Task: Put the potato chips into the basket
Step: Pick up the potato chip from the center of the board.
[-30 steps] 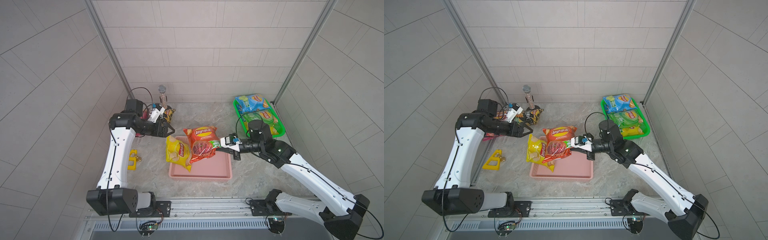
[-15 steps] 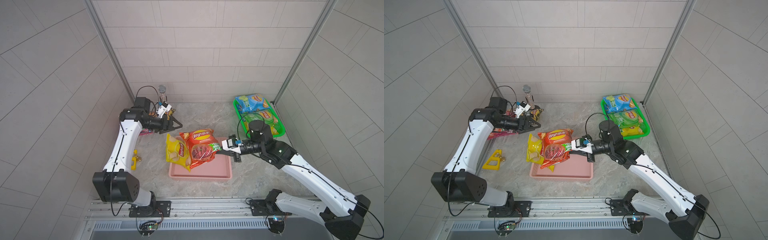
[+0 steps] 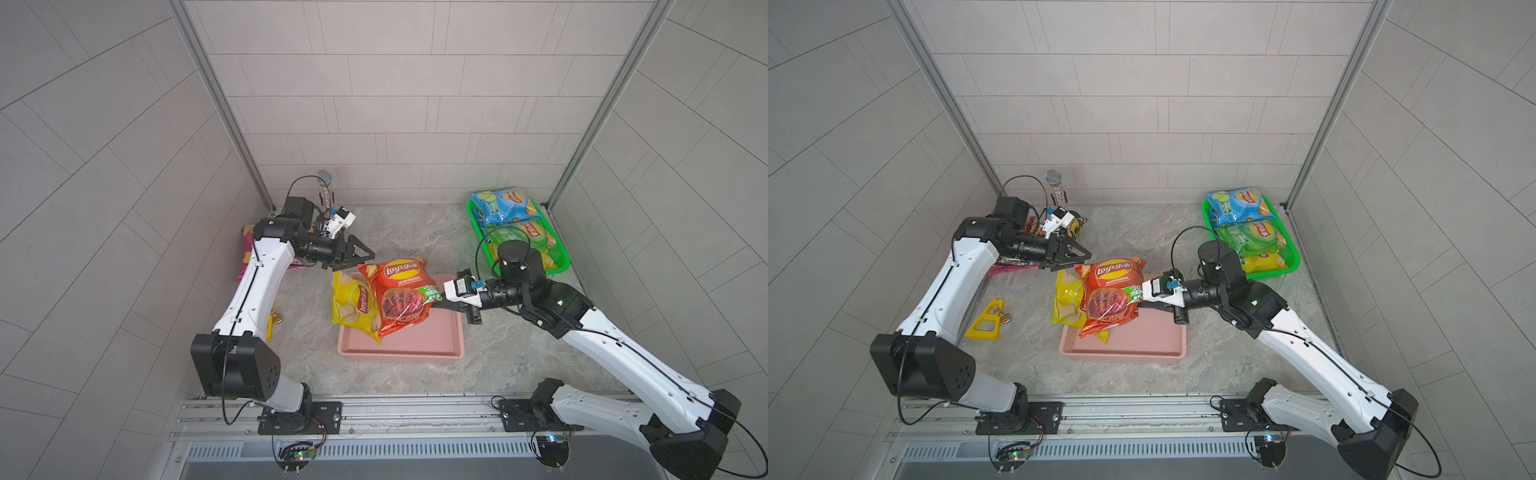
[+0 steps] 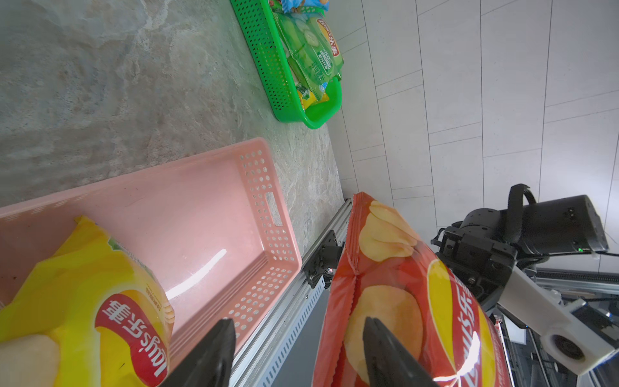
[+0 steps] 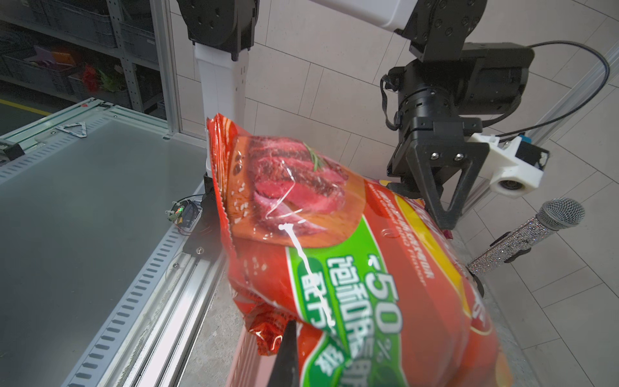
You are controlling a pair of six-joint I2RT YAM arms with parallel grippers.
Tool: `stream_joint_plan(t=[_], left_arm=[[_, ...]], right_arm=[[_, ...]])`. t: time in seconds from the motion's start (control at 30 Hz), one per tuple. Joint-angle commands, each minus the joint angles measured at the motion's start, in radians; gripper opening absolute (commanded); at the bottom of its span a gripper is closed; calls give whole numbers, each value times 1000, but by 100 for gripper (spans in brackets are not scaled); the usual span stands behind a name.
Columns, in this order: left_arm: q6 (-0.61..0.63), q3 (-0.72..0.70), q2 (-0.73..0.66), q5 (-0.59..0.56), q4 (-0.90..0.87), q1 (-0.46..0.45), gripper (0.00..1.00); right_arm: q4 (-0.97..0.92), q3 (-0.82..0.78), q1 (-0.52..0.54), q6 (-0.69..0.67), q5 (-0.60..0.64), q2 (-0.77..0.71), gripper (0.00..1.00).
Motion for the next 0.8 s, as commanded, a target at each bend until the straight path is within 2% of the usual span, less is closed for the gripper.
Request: stream_joint_plan(t=[0.0, 0.07, 0.27, 0.43, 0.67, 0.77], left_arm=[[8, -12, 1, 53, 1, -3, 61], [8, -15, 1, 65, 1, -3, 55], [11, -21, -3, 79, 1, -5, 52], [23, -33, -1, 36, -4, -8, 65], [68, -35, 17, 67, -57, -10, 65], [75, -34, 18, 97, -68, -13, 60]], right_arm=[[39, -10, 5, -9, -15, -21, 0], [42, -13, 5, -9, -12, -22, 0], [57, -23, 5, -9, -2, -21, 0], [67, -26, 5, -5, -6, -28, 0], [85, -35, 5, -2, 5, -44, 0], [96, -41, 5, -1, 5, -44, 0]])
